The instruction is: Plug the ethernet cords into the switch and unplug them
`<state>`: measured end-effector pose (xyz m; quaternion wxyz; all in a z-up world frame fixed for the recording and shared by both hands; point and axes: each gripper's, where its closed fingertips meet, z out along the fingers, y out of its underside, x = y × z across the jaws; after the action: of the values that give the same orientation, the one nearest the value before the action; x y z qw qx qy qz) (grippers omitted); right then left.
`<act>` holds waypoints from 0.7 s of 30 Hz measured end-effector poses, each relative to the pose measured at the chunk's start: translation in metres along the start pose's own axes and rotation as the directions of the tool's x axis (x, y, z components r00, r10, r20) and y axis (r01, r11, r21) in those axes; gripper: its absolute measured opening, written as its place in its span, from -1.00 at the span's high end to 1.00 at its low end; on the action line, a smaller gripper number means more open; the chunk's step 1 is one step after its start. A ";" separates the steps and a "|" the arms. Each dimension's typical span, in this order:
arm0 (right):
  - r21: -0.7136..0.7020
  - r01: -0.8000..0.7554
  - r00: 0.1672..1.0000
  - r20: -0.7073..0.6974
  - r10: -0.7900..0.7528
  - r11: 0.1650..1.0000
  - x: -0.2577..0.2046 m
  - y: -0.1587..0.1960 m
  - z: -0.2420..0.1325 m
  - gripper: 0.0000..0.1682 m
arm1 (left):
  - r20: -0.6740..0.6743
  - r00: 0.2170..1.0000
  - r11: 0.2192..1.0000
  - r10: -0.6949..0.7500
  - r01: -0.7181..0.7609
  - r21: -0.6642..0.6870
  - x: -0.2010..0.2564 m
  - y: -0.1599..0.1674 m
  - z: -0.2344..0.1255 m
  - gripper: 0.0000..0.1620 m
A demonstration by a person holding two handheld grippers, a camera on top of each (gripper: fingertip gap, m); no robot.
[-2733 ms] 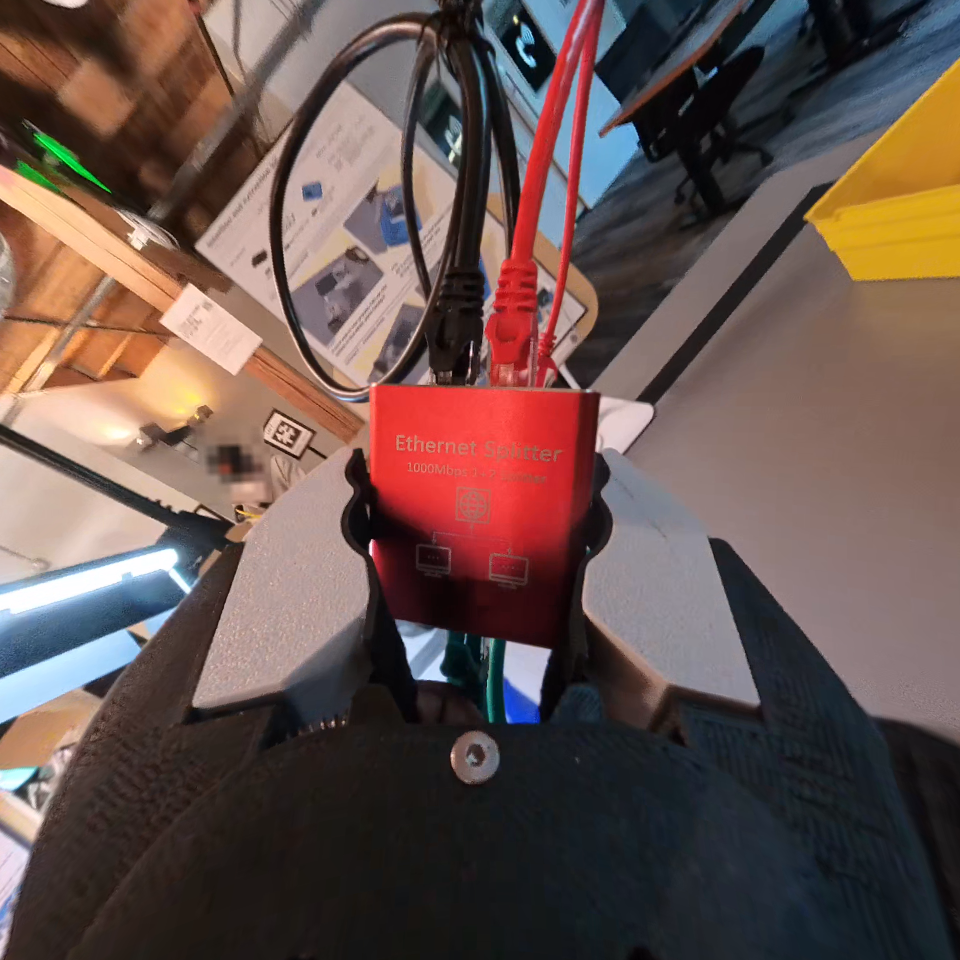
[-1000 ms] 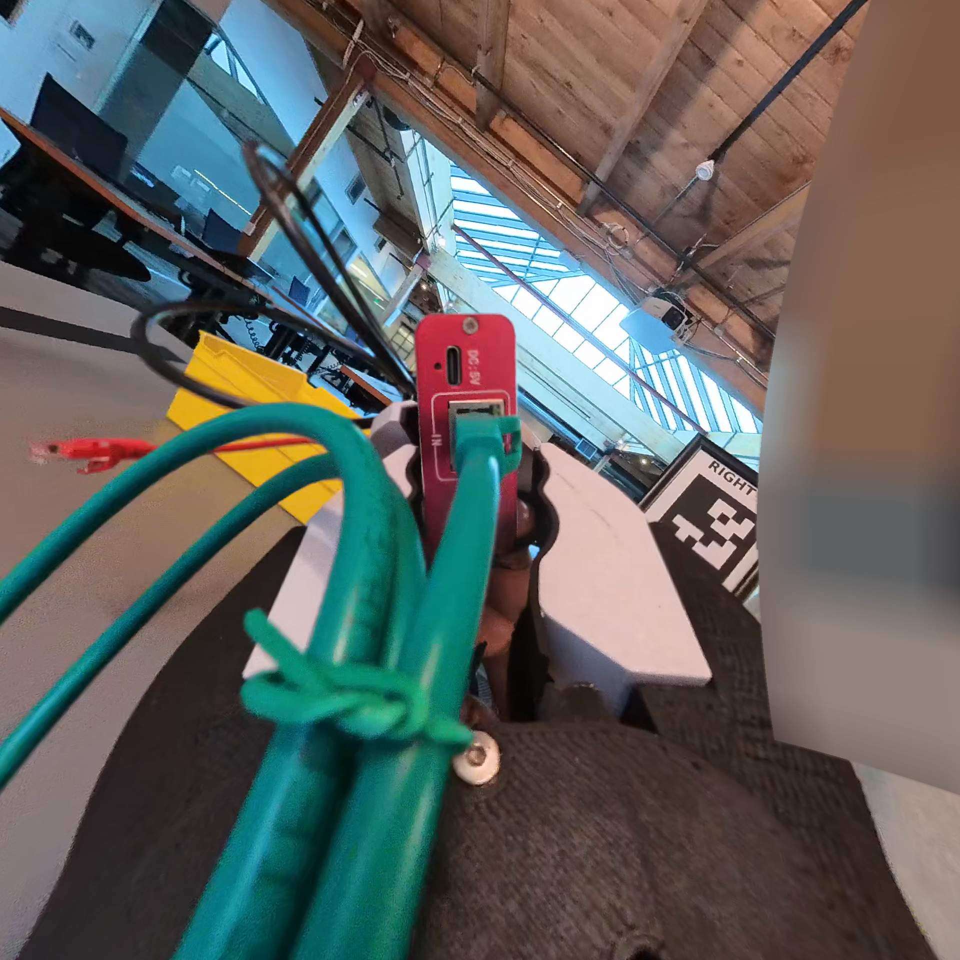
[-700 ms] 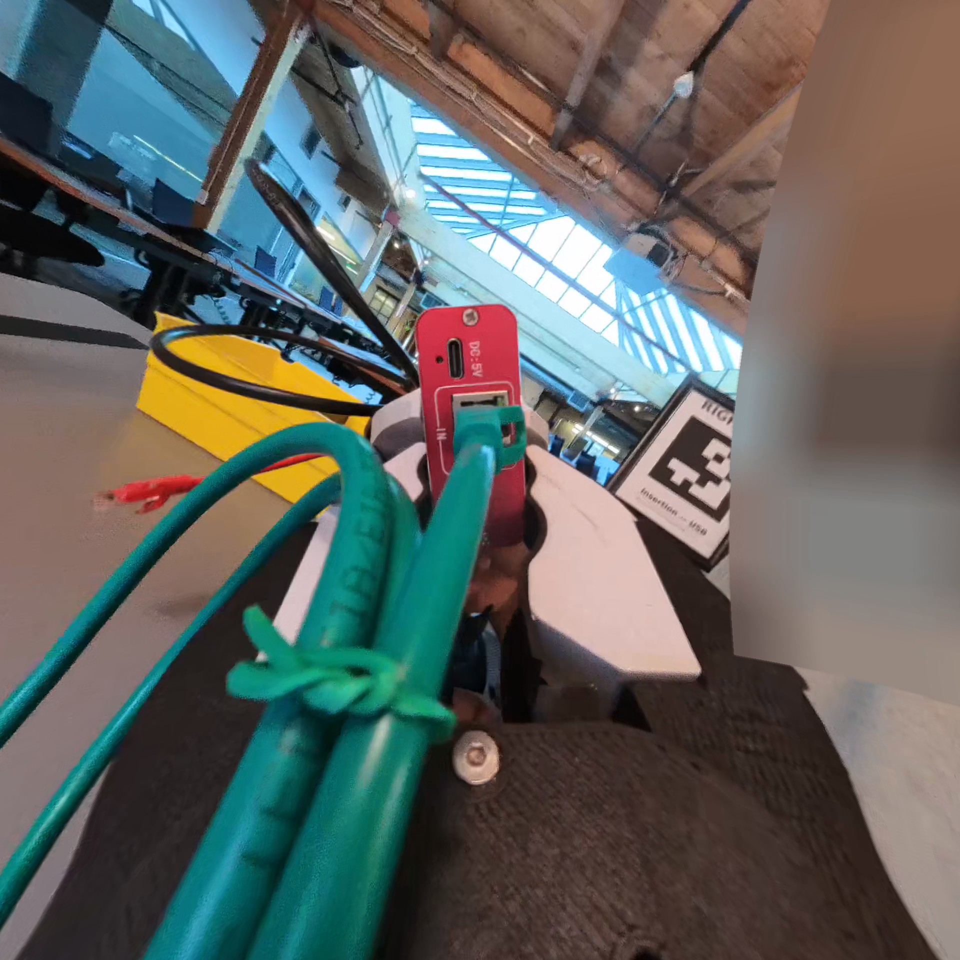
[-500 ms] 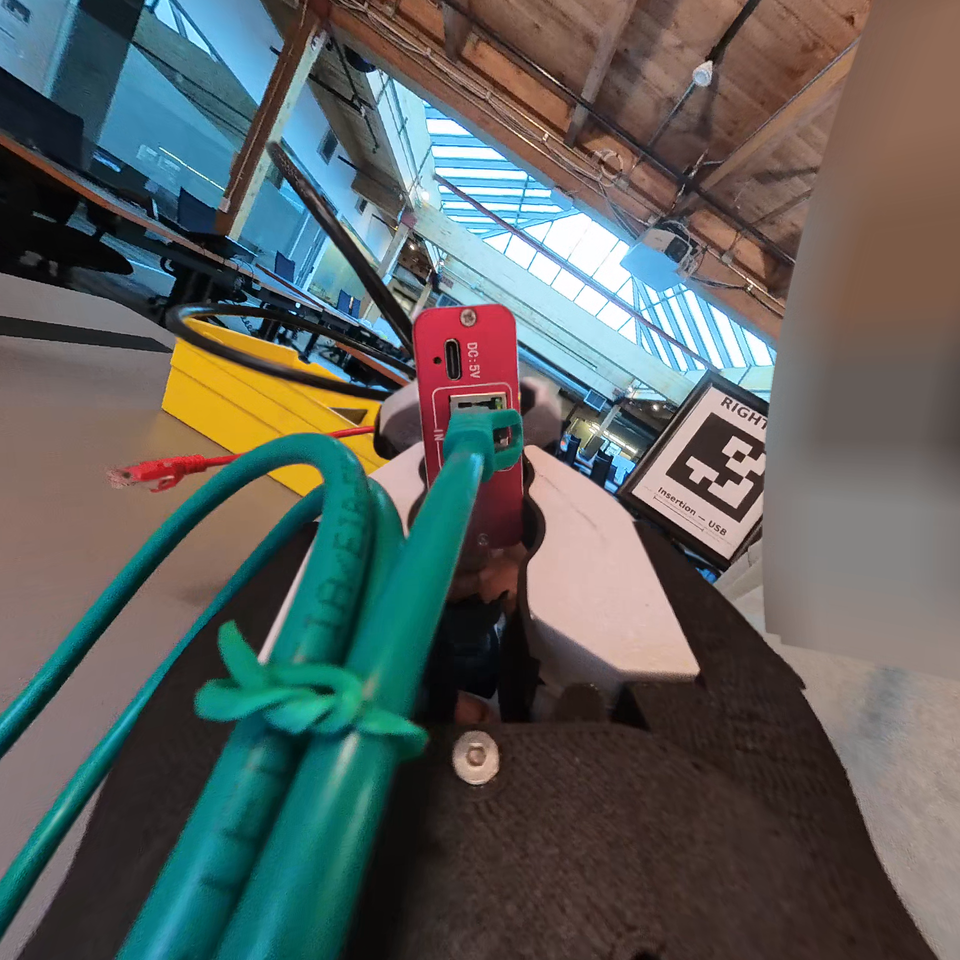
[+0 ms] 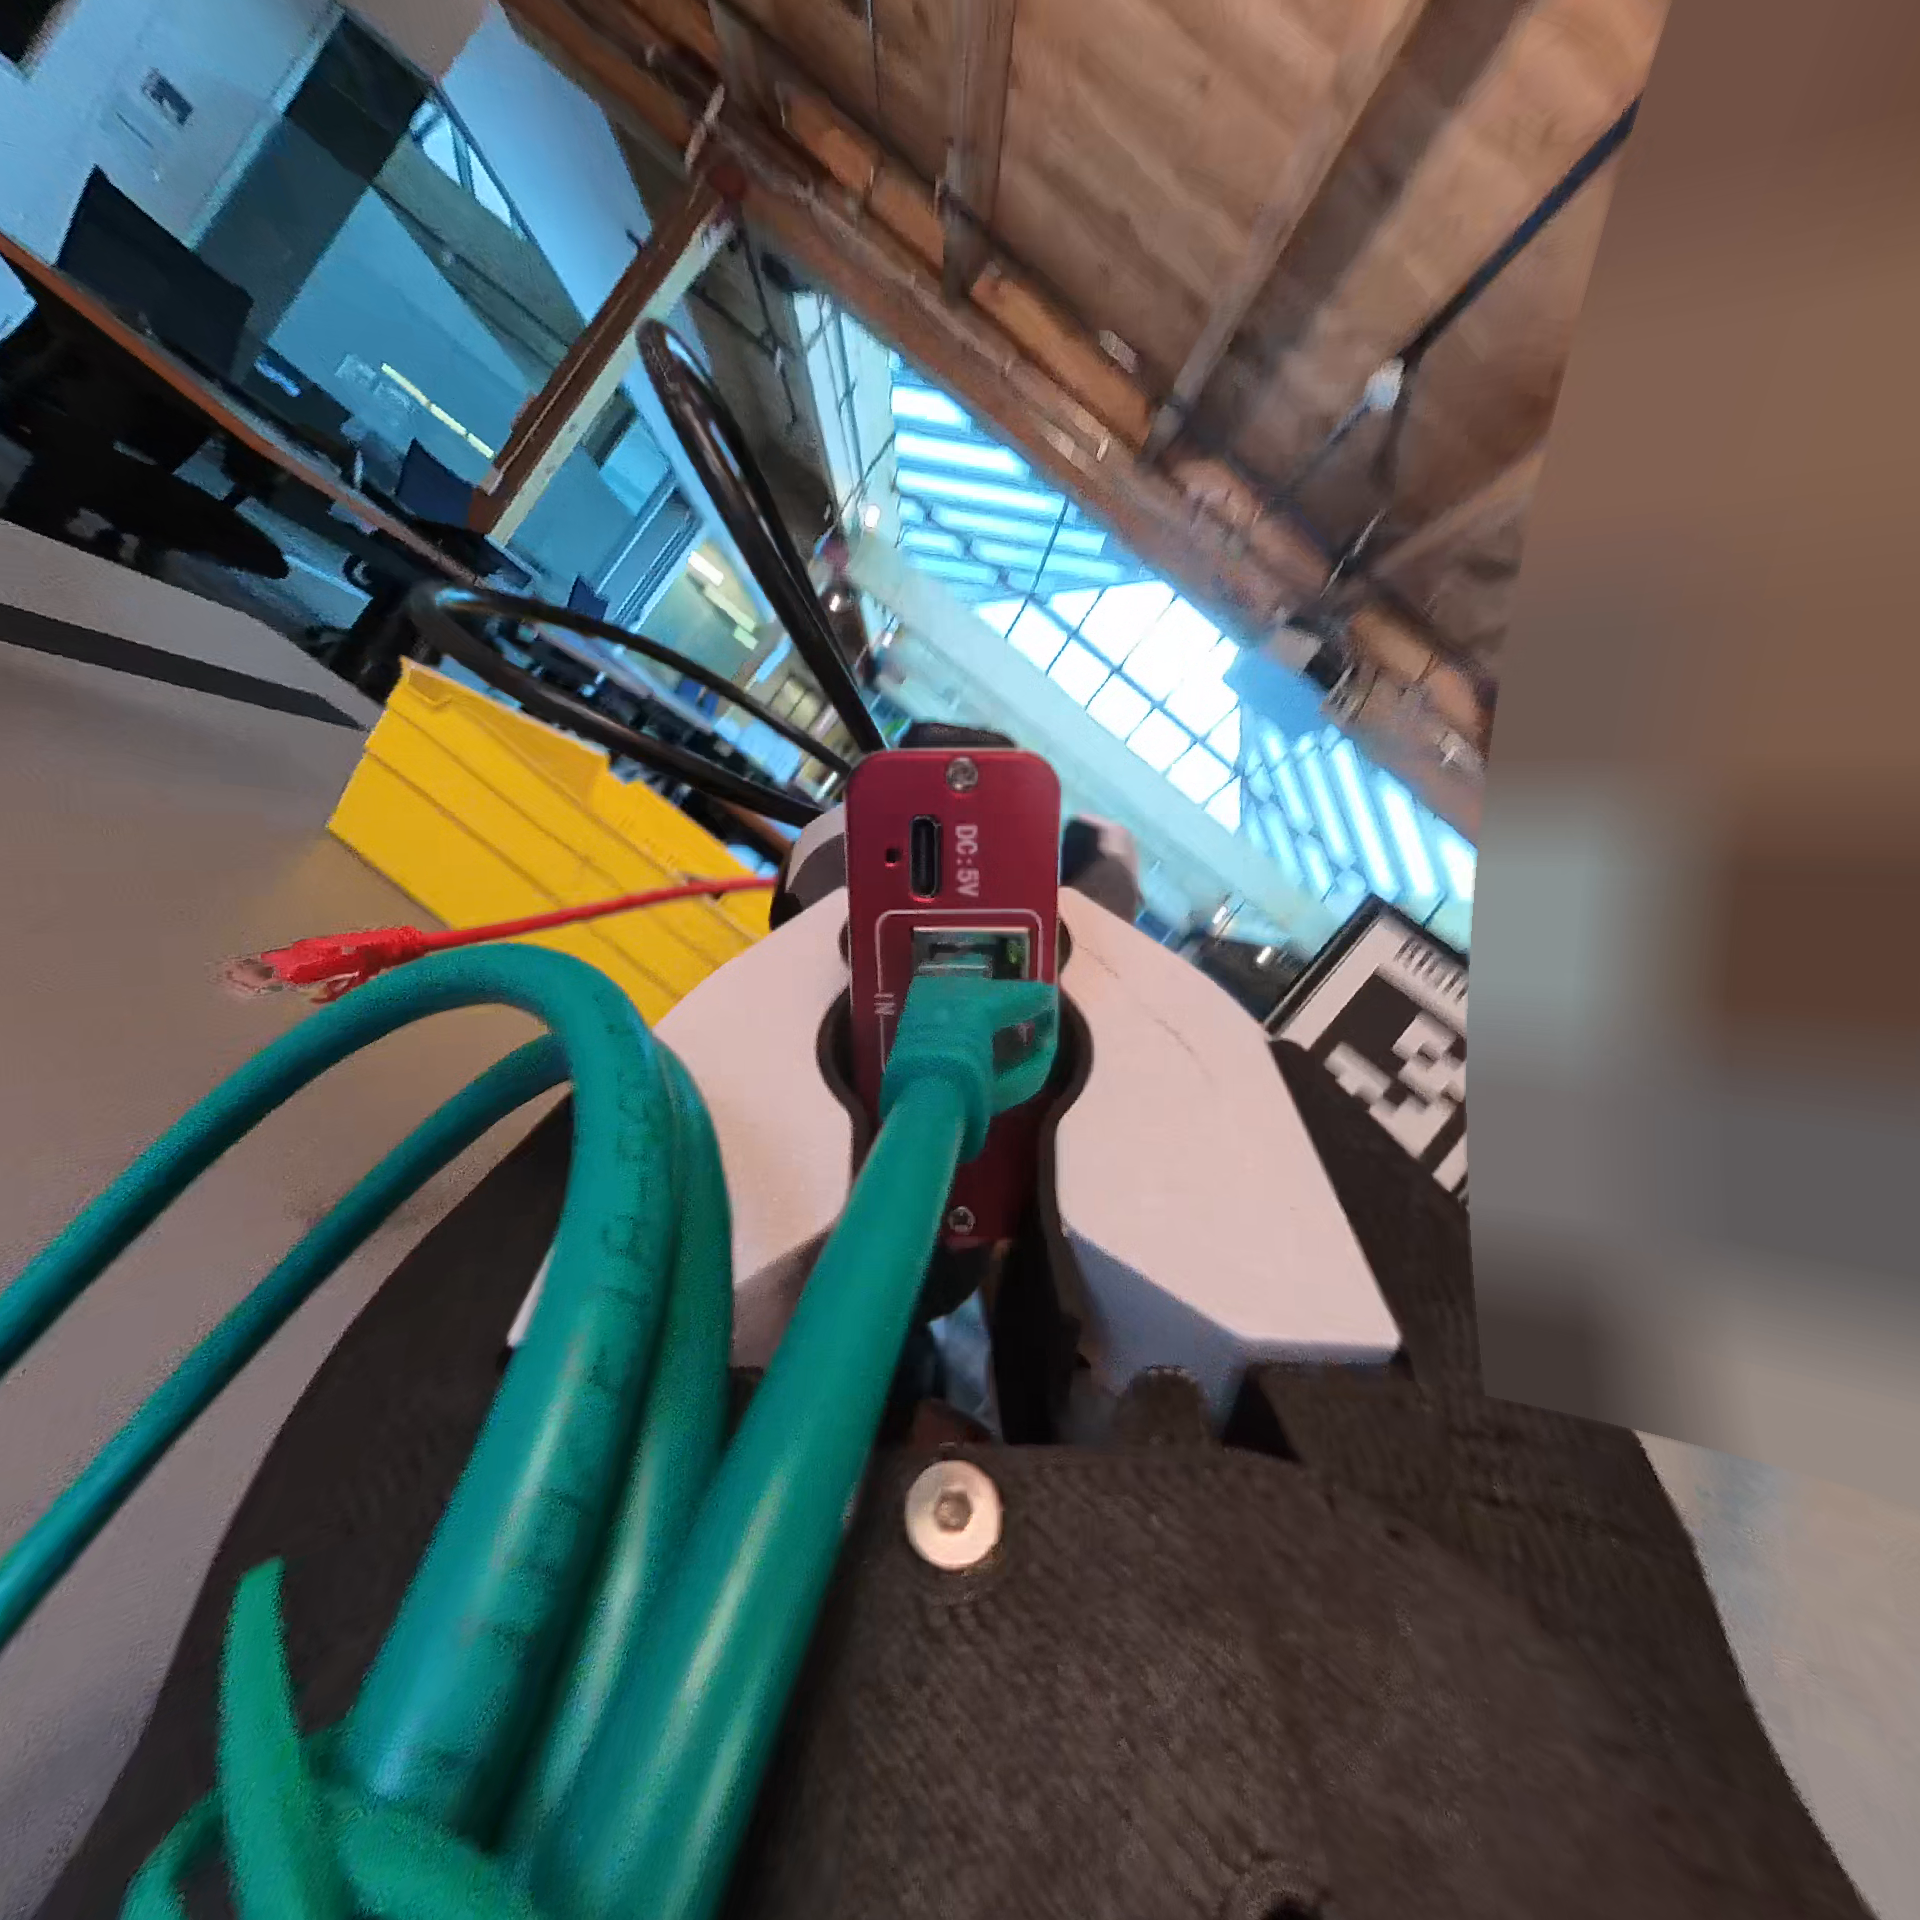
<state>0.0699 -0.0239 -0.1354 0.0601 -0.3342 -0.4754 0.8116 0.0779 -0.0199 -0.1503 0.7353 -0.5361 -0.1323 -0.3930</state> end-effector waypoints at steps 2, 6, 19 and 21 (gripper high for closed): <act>0.001 -0.032 0.999 0.012 0.032 0.999 -0.003 -0.003 -0.003 0.31 | -0.018 0.998 0.996 -0.061 0.062 0.068 -0.003 -0.010 -0.005 0.65; -0.025 -0.037 0.999 -0.039 0.036 0.999 0.005 0.005 -0.016 0.58 | 0.043 0.999 0.998 0.004 -0.006 0.055 -0.013 -0.010 -0.010 0.65; -0.089 -0.005 0.999 -0.036 0.002 0.996 0.010 0.019 -0.023 0.81 | 0.062 0.997 0.998 0.046 -0.044 -0.032 -0.013 0.004 -0.003 0.64; -0.106 0.008 0.998 -0.057 -0.014 0.994 0.013 0.021 -0.025 0.80 | 0.075 0.996 0.998 0.052 -0.050 -0.037 -0.015 0.006 -0.002 0.65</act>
<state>0.0798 -0.0116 -0.1671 0.0604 -0.3575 -0.5178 0.7749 0.0717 -0.0147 -0.1645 0.7300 -0.5667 -0.1397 -0.3556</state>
